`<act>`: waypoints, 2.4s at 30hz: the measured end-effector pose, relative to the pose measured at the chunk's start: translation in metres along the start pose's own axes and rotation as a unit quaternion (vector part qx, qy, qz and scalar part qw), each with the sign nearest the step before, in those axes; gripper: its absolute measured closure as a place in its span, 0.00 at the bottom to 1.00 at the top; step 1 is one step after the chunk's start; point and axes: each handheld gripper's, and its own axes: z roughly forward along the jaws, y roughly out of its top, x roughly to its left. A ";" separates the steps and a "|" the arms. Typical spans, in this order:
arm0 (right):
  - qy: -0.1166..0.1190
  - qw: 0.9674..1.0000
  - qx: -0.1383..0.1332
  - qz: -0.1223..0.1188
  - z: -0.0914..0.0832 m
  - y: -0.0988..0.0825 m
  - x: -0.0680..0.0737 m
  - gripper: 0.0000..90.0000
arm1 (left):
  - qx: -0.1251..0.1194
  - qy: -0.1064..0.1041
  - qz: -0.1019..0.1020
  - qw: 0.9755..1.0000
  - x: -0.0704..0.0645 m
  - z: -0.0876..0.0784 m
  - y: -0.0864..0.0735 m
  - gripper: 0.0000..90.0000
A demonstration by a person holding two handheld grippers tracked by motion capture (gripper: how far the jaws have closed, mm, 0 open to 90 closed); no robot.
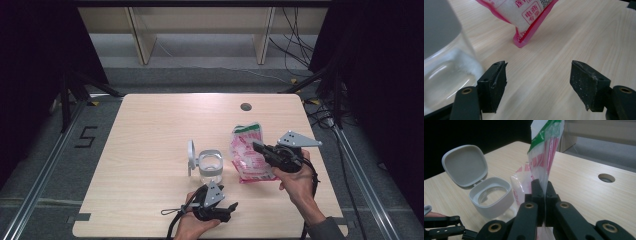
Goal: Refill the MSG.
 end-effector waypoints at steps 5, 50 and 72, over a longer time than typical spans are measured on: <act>-0.001 1.000 0.003 0.002 -0.006 0.001 0.000 1.00 | 0.001 -0.004 0.006 1.000 -0.004 0.011 0.010 0.32; 0.026 0.999 0.008 -0.047 -0.005 0.054 0.040 1.00 | -0.113 0.040 -0.078 0.990 -0.016 0.040 0.034 0.75; 0.028 0.997 0.009 -0.067 0.022 0.069 0.048 1.00 | -0.159 0.025 -0.103 0.982 -0.014 0.053 0.042 0.77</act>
